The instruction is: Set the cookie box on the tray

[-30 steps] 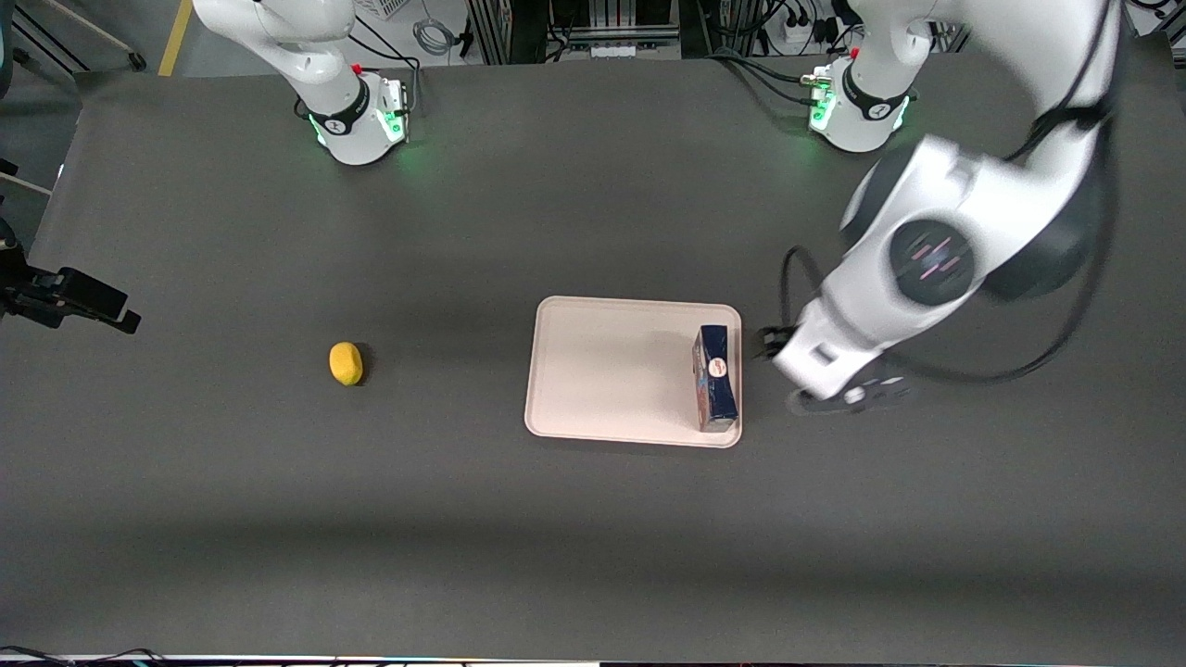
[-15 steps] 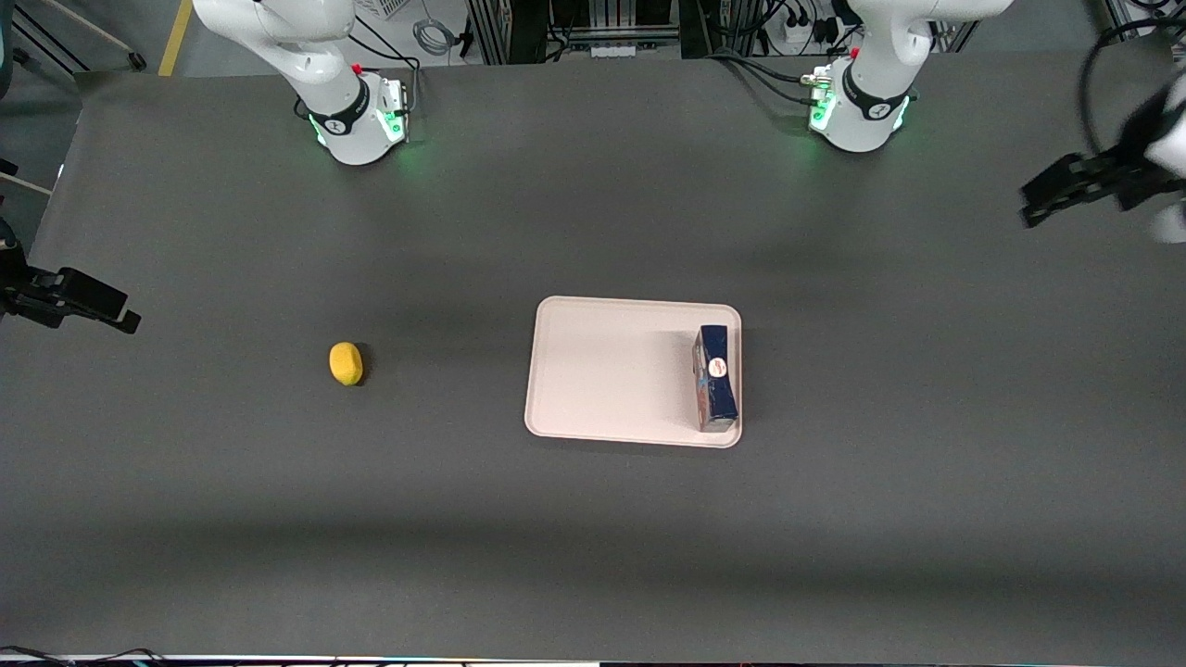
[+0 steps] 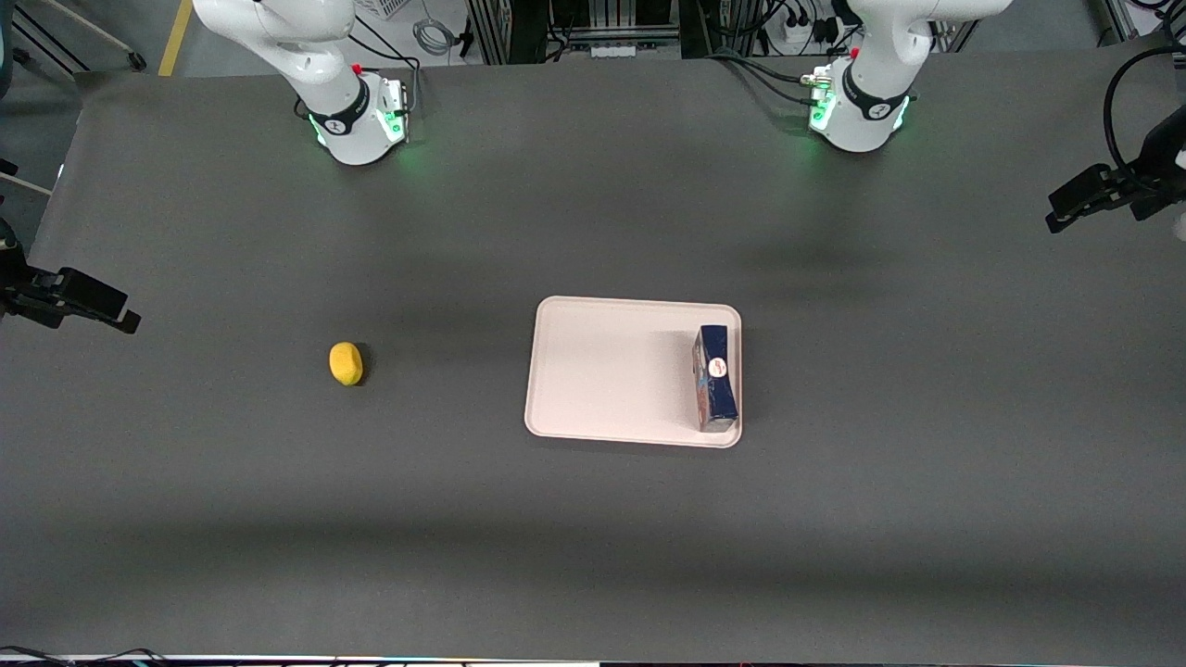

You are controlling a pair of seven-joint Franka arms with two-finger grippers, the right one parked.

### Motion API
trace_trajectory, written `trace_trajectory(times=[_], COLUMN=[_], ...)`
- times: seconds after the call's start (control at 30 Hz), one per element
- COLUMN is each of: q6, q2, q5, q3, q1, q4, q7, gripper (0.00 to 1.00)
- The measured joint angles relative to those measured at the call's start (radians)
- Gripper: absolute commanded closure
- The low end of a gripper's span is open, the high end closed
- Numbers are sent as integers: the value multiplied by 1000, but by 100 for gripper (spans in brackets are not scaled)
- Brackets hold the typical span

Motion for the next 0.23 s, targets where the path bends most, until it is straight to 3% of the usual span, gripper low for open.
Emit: trace_trajectory(times=[0.23], q6=[9], q2=[-13], q5=[0], q3=[-1], q1=[0], q4=[-11], q7=[0], gripper=[0])
